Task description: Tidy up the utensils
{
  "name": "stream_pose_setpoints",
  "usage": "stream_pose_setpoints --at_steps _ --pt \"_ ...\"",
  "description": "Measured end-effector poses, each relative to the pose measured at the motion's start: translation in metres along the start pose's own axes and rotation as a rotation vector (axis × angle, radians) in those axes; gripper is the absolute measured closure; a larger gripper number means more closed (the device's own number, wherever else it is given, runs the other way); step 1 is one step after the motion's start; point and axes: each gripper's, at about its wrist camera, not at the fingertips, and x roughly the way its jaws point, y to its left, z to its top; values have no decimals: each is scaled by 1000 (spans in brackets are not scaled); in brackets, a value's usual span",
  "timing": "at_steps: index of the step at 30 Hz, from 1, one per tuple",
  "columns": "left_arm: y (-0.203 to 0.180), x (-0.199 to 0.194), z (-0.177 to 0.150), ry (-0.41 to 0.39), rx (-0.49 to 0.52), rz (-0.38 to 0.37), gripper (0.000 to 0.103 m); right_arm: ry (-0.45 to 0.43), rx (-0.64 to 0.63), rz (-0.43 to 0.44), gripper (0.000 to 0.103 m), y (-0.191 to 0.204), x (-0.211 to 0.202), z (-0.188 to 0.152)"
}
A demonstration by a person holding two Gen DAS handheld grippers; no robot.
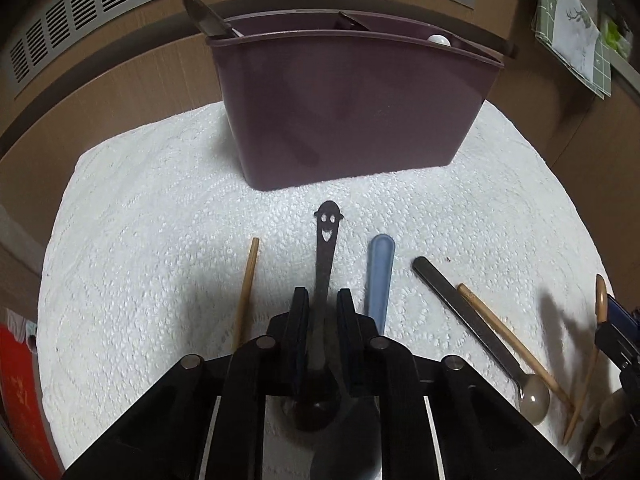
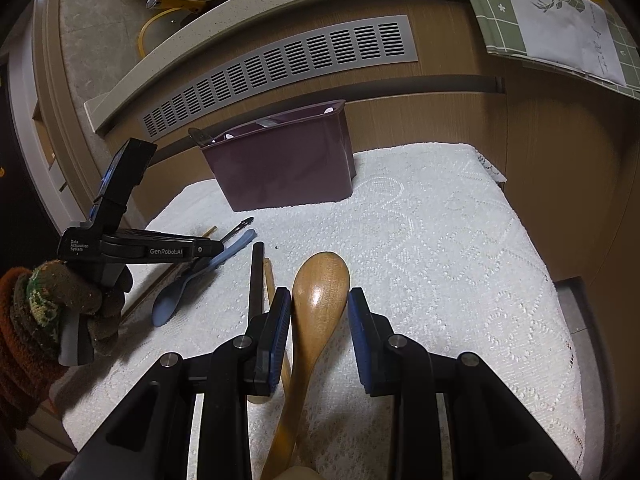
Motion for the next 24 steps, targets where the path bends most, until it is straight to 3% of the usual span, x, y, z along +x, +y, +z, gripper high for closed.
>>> stream_pose_setpoints --at_steps 14,24 --pt "8 -48 -70 32 -43 -40 93 9 3 0 76 0 2 0" --pt "1 -35 -51 33 -7 -2 91 8 -4 -12 76 2 1 -1"
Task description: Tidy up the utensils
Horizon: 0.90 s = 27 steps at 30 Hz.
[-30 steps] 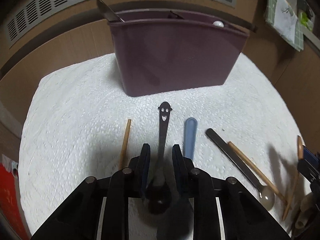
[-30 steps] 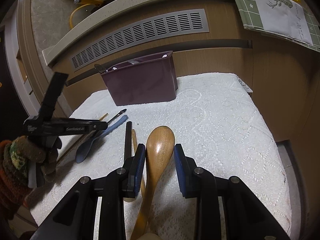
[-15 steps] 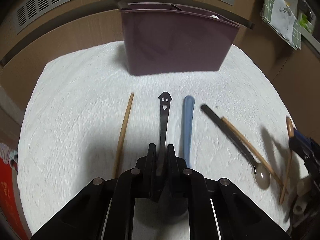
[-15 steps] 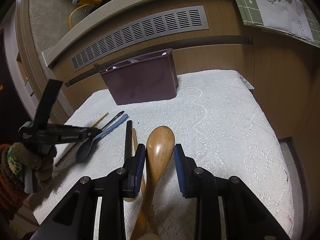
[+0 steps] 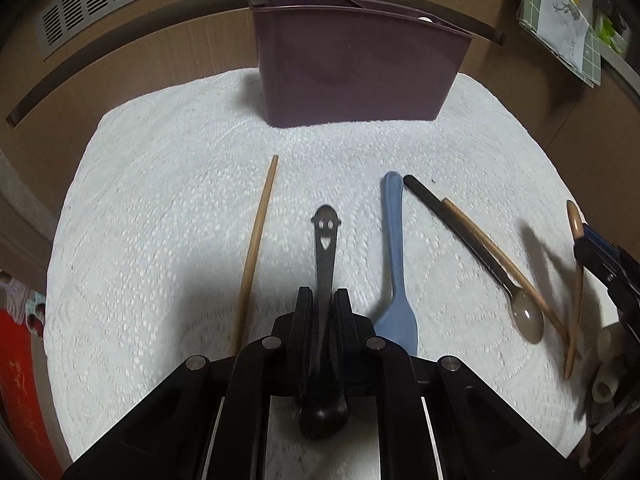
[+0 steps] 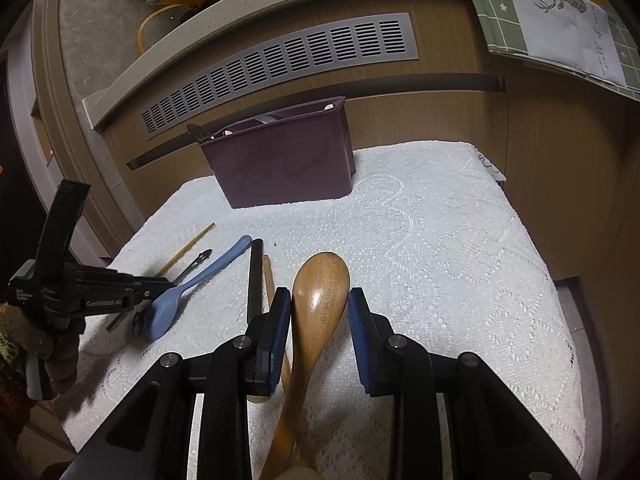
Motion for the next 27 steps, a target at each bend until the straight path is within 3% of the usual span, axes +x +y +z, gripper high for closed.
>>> stream_pose_setpoints --at_steps 8,16,27 --pt "-4 8 13 16 30 6 91 5 -1 -2 76 0 1 0" --pt "6 14 25 41 -29 -51 93 7 -20 -1 76 4 3 8" --pt "22 -65 -3 -241 -140 -144 100 -53 -71 -10 76 17 -26 33"
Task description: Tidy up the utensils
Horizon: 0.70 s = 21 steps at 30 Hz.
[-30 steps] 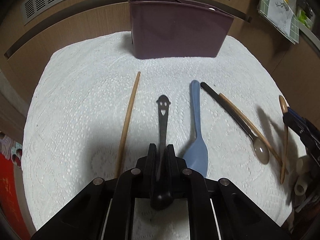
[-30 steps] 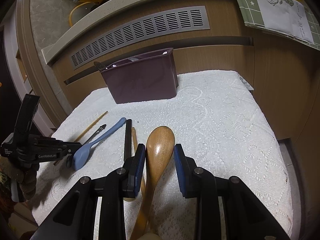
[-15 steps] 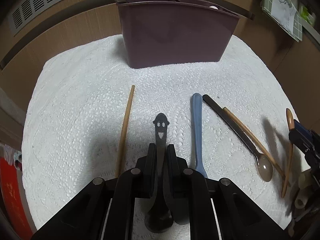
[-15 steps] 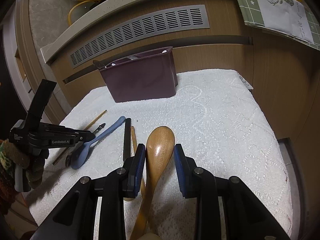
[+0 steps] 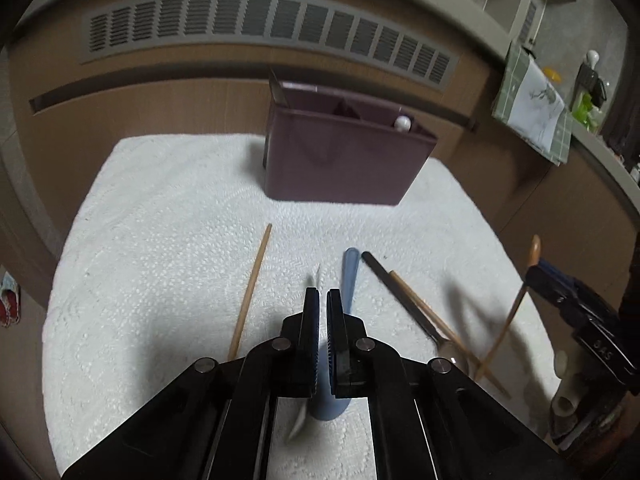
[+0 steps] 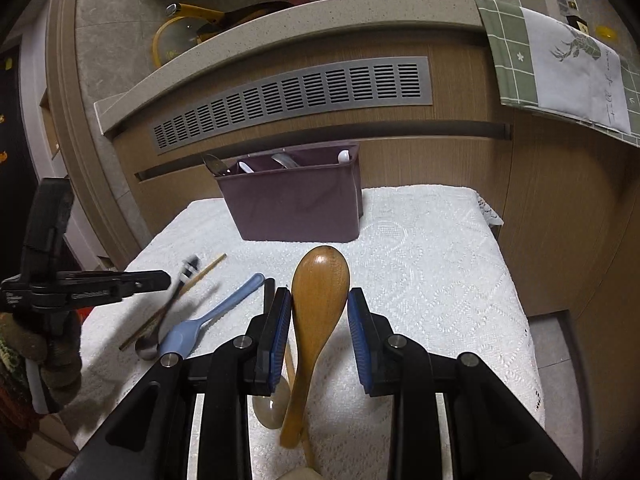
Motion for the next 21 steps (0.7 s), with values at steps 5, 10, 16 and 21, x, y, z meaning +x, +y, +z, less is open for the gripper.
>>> stream_pose_setpoints --at_steps 5,10,16,21 --pt "5 -11 -5 -3 12 9 100 -3 -14 2 76 8 -3 1" --pt "16 -6 -29 3 19 -13 96 2 -36 -11 76 12 -6 -3" --pt "19 18 -46 69 108 53 69 20 -39 -16 84 12 -3 -6" --pt "17 37 -40 159 170 80 70 54 -69 -9 85 19 4 -14"
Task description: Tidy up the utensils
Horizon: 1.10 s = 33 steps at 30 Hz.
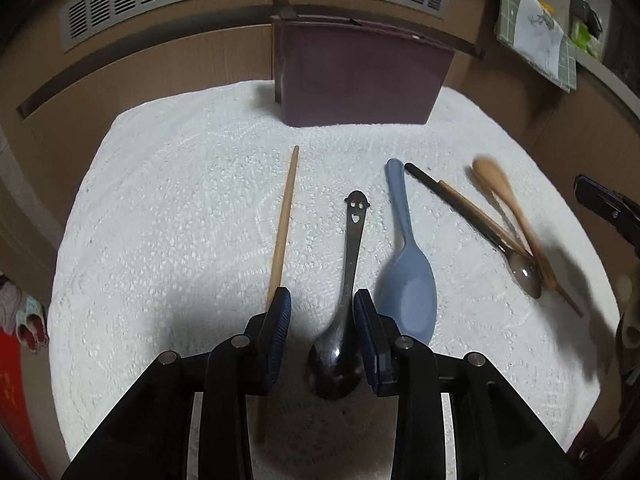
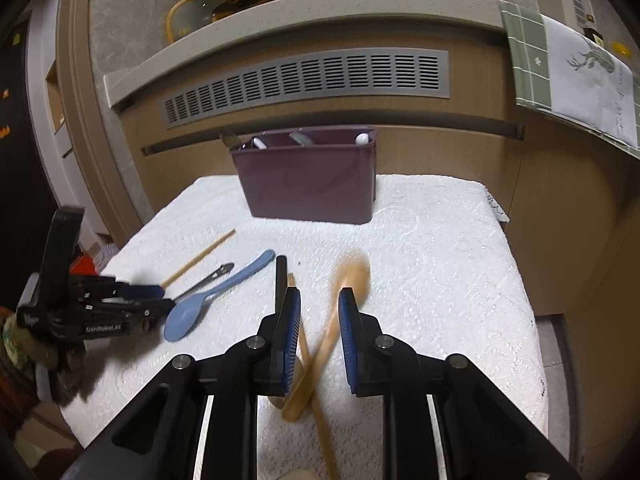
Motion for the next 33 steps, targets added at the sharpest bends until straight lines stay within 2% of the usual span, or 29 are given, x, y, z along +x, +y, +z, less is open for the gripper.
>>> stream_pose_setpoints --at_steps 2,6,10,14,17,23,26,30,31,33 --pt "-4 5 6 20 22 -9 70 15 -2 10 85 1 4 -1" --pt "-12 15 19 39 44 36 71 112 47 17 85 -11 24 -1" --pt "-10 16 19 28 5 41 72 207 92 33 82 -20 52 -4" --pt "-4 10 12 24 -33 21 72 269 48 47 82 -9 82 4" --pt "-1 6 7 23 -53 -3 72 329 26 -12 82 -3 112 12" --pt "-4 8 10 36 -30 10 71 323 -52 -55 73 12 134 26" --pt "-10 14 17 54 5 35 71 310 -93 -65 76 17 138 28" --pt "-15 25 34 88 41 32 71 262 -73 -43 76 16 122 32" --pt "-16 28 38 92 51 34 73 235 -69 -38 76 16 112 32" --pt "-17 33 46 92 52 40 86 190 -56 -39 76 14 93 33"
